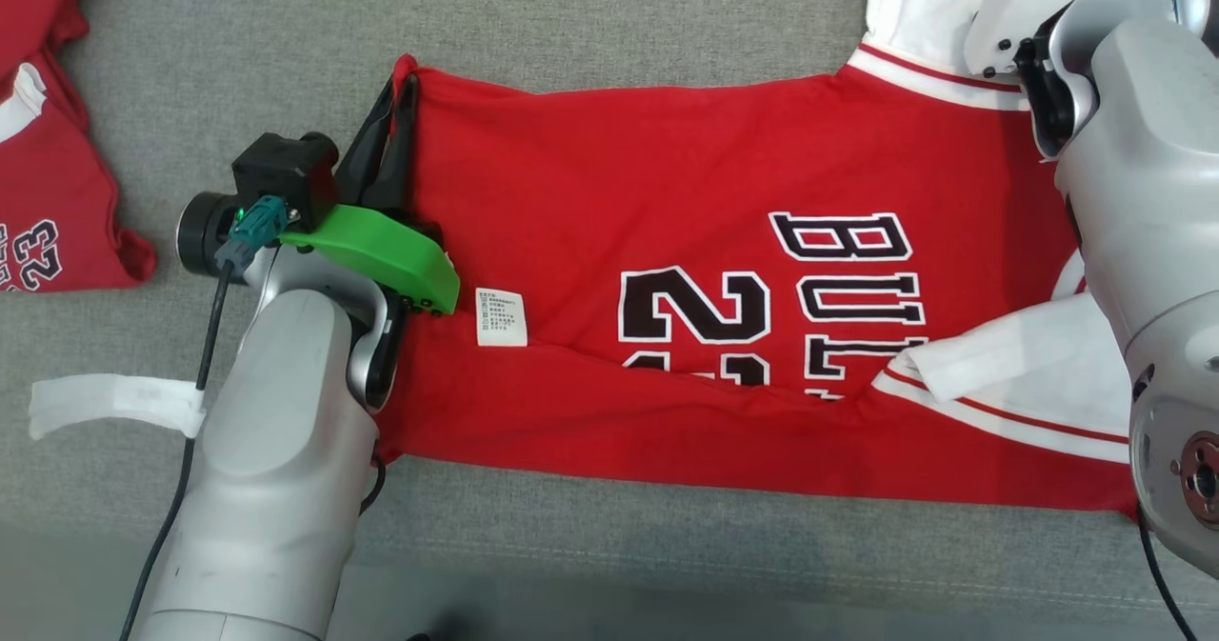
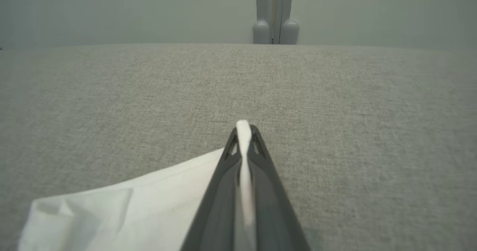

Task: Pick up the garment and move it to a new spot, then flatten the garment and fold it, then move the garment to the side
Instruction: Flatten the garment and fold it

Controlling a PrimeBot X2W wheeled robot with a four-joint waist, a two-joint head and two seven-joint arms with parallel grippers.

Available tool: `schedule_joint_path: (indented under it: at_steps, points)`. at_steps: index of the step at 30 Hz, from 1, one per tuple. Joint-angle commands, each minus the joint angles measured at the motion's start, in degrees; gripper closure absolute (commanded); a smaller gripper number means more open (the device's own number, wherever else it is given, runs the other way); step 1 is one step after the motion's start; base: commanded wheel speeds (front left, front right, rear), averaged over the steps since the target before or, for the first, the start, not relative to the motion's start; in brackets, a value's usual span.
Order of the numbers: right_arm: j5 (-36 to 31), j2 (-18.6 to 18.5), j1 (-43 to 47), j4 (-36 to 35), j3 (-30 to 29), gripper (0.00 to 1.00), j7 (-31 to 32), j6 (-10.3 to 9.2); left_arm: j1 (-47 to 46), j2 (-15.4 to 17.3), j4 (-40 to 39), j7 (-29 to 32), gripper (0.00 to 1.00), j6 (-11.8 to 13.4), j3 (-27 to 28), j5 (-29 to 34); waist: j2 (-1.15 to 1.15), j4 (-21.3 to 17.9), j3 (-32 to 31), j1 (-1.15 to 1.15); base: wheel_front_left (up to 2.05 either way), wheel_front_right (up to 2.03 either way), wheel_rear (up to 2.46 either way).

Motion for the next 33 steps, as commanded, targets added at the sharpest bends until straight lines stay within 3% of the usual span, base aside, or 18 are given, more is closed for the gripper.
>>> schedule_joint_path:
  at_steps: [1, 9, 15, 18, 28, 33]
  points:
    - [-0.5, 0.1, 0.4, 0.2, -0.8, 1.0, -1.9, -0.08, 1.1, 0.2, 0.2, 0.0, 1.0, 0.0, 1.1, -0.2, 0.0, -1.1, -1.0, 0.0, 0.0, 0.0, 0.0]
    - [1.6, 0.6, 2.3, -1.3, -0.8, 1.0, -5.3, -0.08, 2.4, 0.9, 1.4, 0.0, 1.0, 0.0, 3.7, 0.4, 0.0, -3.3, -3.7, 0.0, 0.0, 0.0, 0.0]
    - [9.3, 2.7, 7.7, -8.1, 4.2, 1.0, -5.6, -0.08, 3.9, 1.3, 1.4, 0.0, 1.0, 0.0, 4.8, 1.0, 0.0, -5.2, -6.5, 0.0, 0.0, 0.0, 0.0]
    - [15.5, 2.0, 12.3, -13.7, 8.3, 1.0, -5.6, -0.08, 4.9, 1.5, 0.9, 0.0, 1.0, -0.1, 5.2, 1.1, 0.0, -6.1, -8.1, 0.0, 0.0, 0.0, 0.0]
    - [36.3, -4.8, 28.8, -31.9, 21.6, 1.0, -5.6, -0.07, 9.9, 3.1, -1.2, 0.0, 1.0, -0.1, 5.9, 0.9, 0.0, -8.6, -12.4, 0.0, 0.0, 0.0, 0.0]
    - [44.5, -8.3, 35.2, -39.7, 24.4, 1.0, -5.6, -0.07, 12.5, 4.0, -3.4, 0.0, 1.0, -0.1, 5.5, 0.7, 0.0, -9.6, -14.6, 0.0, 0.0, 0.0, 0.0]
